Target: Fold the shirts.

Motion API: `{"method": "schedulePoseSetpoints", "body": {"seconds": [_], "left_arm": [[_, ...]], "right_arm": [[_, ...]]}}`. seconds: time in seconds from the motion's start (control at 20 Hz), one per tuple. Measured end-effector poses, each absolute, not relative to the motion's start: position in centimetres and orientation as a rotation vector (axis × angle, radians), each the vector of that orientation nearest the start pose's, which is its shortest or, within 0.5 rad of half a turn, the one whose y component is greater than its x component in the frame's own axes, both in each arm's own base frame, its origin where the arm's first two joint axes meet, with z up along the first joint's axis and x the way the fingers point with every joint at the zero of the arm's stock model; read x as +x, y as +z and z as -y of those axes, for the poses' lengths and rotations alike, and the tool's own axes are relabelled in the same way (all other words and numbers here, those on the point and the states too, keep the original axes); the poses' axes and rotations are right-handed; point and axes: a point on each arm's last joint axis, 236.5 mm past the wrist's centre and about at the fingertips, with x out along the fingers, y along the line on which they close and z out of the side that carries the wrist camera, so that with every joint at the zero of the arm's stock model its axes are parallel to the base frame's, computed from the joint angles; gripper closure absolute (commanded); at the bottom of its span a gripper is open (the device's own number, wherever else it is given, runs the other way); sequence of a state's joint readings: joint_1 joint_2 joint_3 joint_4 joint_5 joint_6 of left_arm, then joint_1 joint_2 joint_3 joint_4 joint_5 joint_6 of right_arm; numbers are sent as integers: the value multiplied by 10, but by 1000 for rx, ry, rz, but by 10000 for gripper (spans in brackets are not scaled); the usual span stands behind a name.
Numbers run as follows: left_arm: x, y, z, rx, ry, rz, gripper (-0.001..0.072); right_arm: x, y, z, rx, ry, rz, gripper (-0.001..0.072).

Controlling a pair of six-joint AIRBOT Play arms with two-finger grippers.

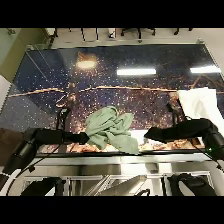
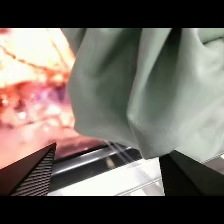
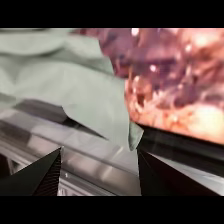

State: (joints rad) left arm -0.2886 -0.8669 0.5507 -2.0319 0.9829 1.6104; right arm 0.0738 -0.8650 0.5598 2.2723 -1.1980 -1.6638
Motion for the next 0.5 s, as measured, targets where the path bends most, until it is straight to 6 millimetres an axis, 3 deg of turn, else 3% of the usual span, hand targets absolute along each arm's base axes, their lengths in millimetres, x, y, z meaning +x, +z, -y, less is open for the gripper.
{"method": "schedulePoseSetpoints", "body": {"seconds": [0.3, 0.5], "left_arm": [[219, -91, 167, -315, -412, -1409, 12], [222, -99, 195, -282, -477, -1454, 12]], "right_arm": [[207, -53, -185, 547, 447, -1500, 178], [203, -82, -194, 563, 435, -1586, 187]]}}
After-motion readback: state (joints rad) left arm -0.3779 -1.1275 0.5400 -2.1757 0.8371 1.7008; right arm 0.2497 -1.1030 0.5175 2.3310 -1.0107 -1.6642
